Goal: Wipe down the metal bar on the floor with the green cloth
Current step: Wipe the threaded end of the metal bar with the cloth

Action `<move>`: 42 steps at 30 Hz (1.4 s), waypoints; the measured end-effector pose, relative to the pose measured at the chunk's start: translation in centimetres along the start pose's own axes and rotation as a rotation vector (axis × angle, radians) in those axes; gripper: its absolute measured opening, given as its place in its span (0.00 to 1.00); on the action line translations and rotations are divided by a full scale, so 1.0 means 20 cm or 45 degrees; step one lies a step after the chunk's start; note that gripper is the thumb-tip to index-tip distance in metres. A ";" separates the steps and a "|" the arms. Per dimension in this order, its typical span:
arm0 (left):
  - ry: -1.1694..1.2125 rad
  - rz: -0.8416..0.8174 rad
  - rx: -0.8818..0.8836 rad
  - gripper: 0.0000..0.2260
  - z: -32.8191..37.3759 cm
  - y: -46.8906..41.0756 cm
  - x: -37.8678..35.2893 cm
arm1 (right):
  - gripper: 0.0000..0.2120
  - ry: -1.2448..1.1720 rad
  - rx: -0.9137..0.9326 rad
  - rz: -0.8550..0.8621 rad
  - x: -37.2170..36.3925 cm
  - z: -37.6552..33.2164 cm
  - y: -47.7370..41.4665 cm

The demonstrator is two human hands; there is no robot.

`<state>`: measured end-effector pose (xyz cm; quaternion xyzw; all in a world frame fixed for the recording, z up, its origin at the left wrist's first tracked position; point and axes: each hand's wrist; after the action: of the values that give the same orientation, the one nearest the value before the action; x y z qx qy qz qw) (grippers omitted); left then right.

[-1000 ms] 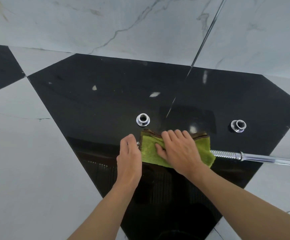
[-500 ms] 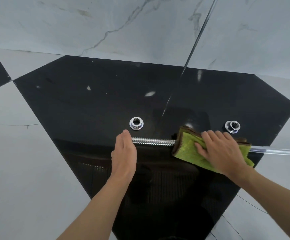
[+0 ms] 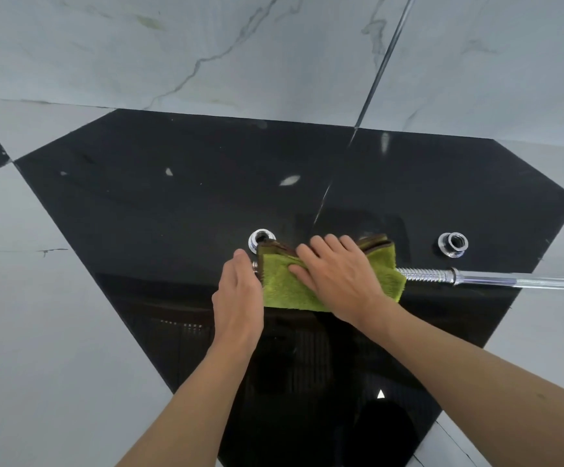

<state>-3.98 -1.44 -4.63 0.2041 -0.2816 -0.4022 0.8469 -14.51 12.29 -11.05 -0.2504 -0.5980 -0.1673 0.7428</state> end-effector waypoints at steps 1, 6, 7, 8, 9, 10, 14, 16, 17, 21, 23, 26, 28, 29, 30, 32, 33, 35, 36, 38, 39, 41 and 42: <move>-0.021 0.000 -0.009 0.16 0.00 0.00 0.00 | 0.18 -0.001 -0.001 0.017 -0.01 -0.02 -0.01; 0.007 0.004 0.011 0.16 -0.02 0.01 0.02 | 0.20 -0.002 0.078 -0.003 -0.01 0.04 0.02; 0.032 -0.004 0.038 0.17 -0.02 0.01 0.02 | 0.20 -0.003 0.101 -0.035 -0.01 0.06 0.04; 0.048 -0.011 0.067 0.17 -0.02 0.01 0.03 | 0.21 -0.006 0.120 -0.075 -0.01 0.09 0.06; 0.036 -0.015 0.081 0.18 -0.01 0.00 0.03 | 0.21 -0.008 0.129 -0.117 0.00 0.13 0.09; 0.004 -0.016 0.085 0.19 0.00 0.00 0.04 | 0.21 -0.001 0.130 -0.147 0.01 0.18 0.12; -0.231 -0.050 -0.019 0.21 0.02 0.01 0.05 | 0.22 0.055 0.075 -0.181 0.04 0.40 0.31; -0.348 -0.052 -0.075 0.23 0.03 0.02 0.05 | 0.24 0.069 0.032 -0.171 0.05 0.50 0.39; -0.362 -0.049 -0.083 0.23 0.02 0.02 0.05 | 0.25 0.074 0.023 -0.160 0.06 0.52 0.43; -0.347 -0.031 -0.050 0.24 -0.01 0.03 0.06 | 0.23 0.055 0.009 -0.161 0.07 0.52 0.47; -0.428 -0.040 -0.077 0.24 -0.01 0.03 0.07 | 0.23 0.034 -0.007 -0.153 0.07 0.48 0.45; -0.512 -0.057 -0.087 0.20 -0.01 0.03 0.07 | 0.22 -0.005 0.013 -0.126 0.07 0.39 0.36; -0.542 -0.012 -0.100 0.21 -0.03 0.02 0.07 | 0.22 -0.033 0.052 -0.126 0.06 0.31 0.27; -0.506 -0.003 -0.081 0.21 -0.04 0.02 0.07 | 0.22 -0.055 0.070 -0.135 0.06 0.25 0.22; -0.453 -0.009 -0.057 0.22 -0.05 0.02 0.07 | 0.22 -0.077 0.084 -0.147 0.05 0.21 0.17; -0.361 -0.035 -0.021 0.26 -0.05 0.04 0.07 | 0.22 -0.114 0.105 -0.163 0.04 0.12 0.10; -0.327 -0.048 -0.022 0.29 -0.05 0.04 0.07 | 0.23 -0.130 0.105 -0.168 0.04 0.09 0.08; -0.284 -0.044 0.004 0.30 -0.05 0.04 0.08 | 0.24 -0.159 0.086 -0.173 0.03 0.07 0.06; -0.258 -0.045 0.033 0.27 -0.06 0.04 0.08 | 0.24 -0.170 0.079 -0.173 0.03 0.06 0.07; -0.240 -0.044 0.073 0.24 -0.06 0.02 0.09 | 0.24 -0.203 0.087 -0.169 0.03 0.08 0.09; -0.248 -0.044 0.079 0.23 -0.06 0.02 0.10 | 0.24 -0.223 0.098 -0.169 0.03 0.09 0.11; -0.303 -0.055 0.061 0.23 -0.04 0.01 0.10 | 0.24 -0.263 0.104 -0.178 0.04 0.15 0.15; -0.336 -0.056 0.050 0.22 -0.03 0.01 0.10 | 0.23 -0.272 0.097 -0.175 0.05 0.18 0.18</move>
<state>-2.32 -2.80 -4.36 0.1720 -0.3938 -0.4386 0.7893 -15.22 17.32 -10.18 -0.1968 -0.6954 -0.1672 0.6706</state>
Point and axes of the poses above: each hand's wrist, its own y-axis away from the middle knuckle, its own x-axis out of the back of the hand, z = x × y, and after that the axes turned 2 degrees about -y, right-handed
